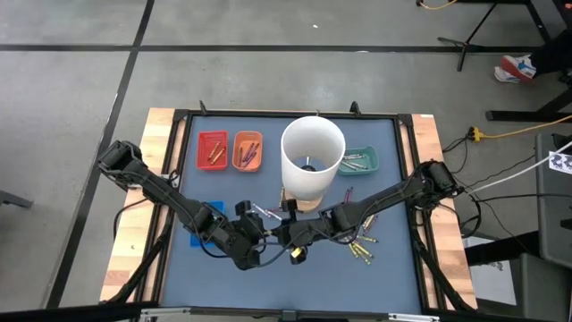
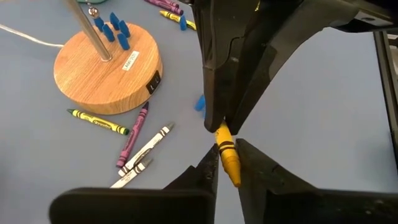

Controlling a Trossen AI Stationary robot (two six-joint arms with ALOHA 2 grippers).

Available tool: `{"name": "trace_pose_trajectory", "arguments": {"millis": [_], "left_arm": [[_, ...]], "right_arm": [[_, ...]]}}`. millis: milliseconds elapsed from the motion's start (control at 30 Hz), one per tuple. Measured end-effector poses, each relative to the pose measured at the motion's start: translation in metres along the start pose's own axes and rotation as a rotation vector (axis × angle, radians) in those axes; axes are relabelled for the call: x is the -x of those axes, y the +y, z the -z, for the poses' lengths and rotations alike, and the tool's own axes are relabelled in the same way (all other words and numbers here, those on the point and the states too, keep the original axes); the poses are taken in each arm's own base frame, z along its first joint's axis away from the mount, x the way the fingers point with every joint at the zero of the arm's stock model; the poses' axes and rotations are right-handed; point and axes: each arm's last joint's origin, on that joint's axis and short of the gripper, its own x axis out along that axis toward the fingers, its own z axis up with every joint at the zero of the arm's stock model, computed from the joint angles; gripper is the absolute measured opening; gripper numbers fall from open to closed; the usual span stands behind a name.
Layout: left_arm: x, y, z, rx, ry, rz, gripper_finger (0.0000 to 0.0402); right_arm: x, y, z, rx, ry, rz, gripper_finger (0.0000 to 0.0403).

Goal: Sort crayons
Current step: Put the yellow crayon into the blue bin

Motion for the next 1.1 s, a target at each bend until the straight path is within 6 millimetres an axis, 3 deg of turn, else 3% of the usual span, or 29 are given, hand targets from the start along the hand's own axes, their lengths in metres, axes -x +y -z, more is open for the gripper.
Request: {"name": "trace_pose_trajectory", "arguments": {"millis": [1100], "left_arm": [[0.0,-0.0001,-0.0002,0.001,-0.002,0.0,0.001]], "right_arm": [[0.0,0.0001,0.0002,-0.022,0.002,-0.001,0.002]]}}
